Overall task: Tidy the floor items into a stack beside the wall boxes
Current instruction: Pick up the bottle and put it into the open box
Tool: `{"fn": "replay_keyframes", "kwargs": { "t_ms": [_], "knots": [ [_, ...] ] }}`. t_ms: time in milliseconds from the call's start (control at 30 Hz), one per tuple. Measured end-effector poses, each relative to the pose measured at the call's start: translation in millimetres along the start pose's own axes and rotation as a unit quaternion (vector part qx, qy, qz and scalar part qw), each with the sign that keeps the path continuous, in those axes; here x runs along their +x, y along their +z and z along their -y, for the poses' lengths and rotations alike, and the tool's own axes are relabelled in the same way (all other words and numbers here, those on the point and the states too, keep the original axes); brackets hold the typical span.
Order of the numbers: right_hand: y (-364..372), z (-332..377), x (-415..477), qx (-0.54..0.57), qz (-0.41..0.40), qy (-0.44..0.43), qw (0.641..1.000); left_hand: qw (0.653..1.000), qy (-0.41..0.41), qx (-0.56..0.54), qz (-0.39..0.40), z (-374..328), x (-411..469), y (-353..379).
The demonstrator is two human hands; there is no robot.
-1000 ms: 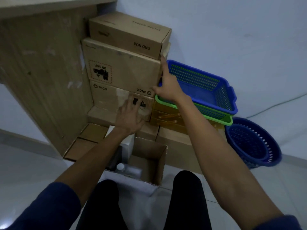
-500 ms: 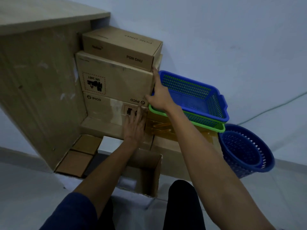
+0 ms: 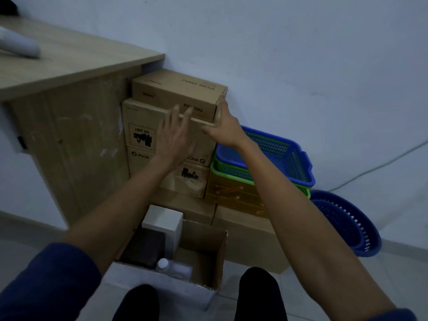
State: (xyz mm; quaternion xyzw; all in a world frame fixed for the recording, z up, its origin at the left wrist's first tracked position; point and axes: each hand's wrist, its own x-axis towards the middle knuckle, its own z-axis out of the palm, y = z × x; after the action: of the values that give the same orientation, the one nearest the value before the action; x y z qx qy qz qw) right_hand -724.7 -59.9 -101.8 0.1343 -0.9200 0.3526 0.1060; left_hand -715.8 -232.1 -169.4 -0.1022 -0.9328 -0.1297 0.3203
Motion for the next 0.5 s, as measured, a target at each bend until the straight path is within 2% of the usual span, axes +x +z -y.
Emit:
{"fn": "replay_keyframes", "kwargs": {
  "t_ms": [100, 200, 267, 367, 500],
  "knots": [
    [8.8, 6.5, 8.4, -0.001, 0.05, 0.017, 0.999, 0.998, 0.01, 0.023, 0.052, 15.3, 25.1, -11.7],
    [17.2, 11.0, 17.0, -0.001, 0.07, 0.024, 0.997, 0.999, 0.008, -0.002, 0.046, 27.8, 30.5, -10.8],
    [21.7, 14.6, 24.4, -0.003, 0.074, 0.028, 0.997, 0.999, 0.0, 0.0, 0.048, 36.1, 27.4, -5.4],
    [26.0, 15.0, 30.1, -0.019, 0.071, 0.033, 0.997, 0.994, -0.001, 0.021, 0.107, 43.6, 23.2, 7.2],
    [21.3, 9.9, 21.9, -0.023, 0.076, 0.005, 0.997, 0.989, -0.023, 0.009, 0.148, 41.6, 24.7, 13.6]
  ]
}}
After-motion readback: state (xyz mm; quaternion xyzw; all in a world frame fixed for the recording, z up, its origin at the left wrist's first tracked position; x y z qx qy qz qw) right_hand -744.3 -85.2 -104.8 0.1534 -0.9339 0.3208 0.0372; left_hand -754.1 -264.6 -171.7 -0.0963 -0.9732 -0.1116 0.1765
